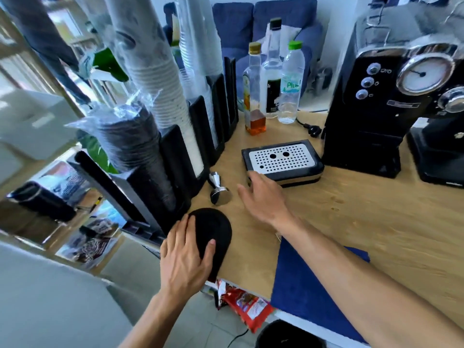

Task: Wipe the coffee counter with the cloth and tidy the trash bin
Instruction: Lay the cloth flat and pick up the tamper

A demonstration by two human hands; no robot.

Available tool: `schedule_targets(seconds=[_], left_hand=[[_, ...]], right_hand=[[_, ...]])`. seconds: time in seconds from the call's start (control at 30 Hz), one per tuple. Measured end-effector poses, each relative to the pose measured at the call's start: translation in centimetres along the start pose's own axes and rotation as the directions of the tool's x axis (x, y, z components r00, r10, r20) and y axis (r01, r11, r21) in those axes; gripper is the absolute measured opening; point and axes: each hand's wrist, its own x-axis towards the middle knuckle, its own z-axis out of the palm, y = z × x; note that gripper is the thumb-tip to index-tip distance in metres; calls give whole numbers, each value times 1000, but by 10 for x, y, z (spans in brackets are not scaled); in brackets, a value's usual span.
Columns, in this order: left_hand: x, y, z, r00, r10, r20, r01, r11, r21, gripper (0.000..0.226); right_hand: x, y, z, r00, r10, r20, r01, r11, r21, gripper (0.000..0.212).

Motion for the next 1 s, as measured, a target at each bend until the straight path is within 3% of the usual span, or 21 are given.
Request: schedule_targets(seconds=[0.17, 0.4, 0.5, 0.6, 0.77, 1.0], left_hand=[[-8, -7, 3, 998, -44, 37, 41, 996, 74, 88], [-8, -10, 3, 995, -65, 80, 51, 985, 163, 87], [-7, -10, 3, 994, -60, 97, 41, 982, 186, 89], [-6, -13, 2, 994, -44, 101, 23, 978, 207, 91], [-4, -18, 2, 997, -16, 78, -1, 977, 212, 94], [-6, -23, 4, 998, 6, 67, -15, 991, 133, 94]], right_hand=[[35, -25, 22, 994, 2, 105, 10, 993, -117, 51], [68, -44, 44, 967, 140, 212, -67, 946, -317, 47], [84, -48, 48, 895, 290, 338, -155, 914, -375, 50], [94, -51, 53, 845, 303, 441, -121, 911, -393, 35], [86, -48, 55, 878, 231, 418, -101, 945, -311, 29], [39, -41, 35, 936, 144, 320, -153, 988, 5, 23]])
